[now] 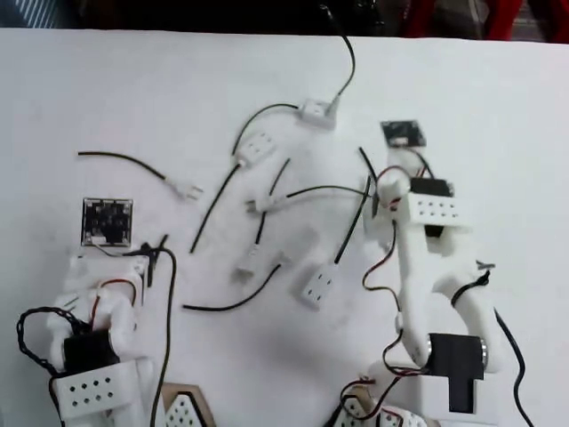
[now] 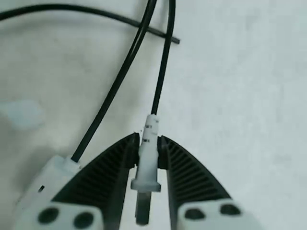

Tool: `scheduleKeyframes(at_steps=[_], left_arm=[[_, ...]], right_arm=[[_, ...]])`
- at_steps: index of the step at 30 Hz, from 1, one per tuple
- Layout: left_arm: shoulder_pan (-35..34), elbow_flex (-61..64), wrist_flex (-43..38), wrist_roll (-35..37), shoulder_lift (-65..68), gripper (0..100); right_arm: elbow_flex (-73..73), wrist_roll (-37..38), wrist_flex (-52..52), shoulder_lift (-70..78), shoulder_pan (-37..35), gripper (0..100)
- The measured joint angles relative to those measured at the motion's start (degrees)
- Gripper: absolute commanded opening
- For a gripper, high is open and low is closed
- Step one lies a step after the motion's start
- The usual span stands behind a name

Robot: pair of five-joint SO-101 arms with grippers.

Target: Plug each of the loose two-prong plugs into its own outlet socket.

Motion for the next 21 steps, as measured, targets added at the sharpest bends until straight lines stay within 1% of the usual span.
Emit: scheduleKeyframes(at_steps=[7,11,14,21], left_arm=[[0.00,0.00,0.00,0.00,0.00,19],[0.00,0.00,0.00,0.00,0.00,19],[0.00,0.00,0.00,0.00,0.00,19],[0.00,0.00,0.00,0.00,0.00,19]], right_arm=[[4.84,0.09,-0.18,0.88,-5.19,1.7],[5.01,0.09,-0.35,5.89,-7.30,1.8],[4.31,0.09,-0.26,9.67,-7.21,1.8],[-1.58,0.09,7.38,13.36,-7.12,1.8]])
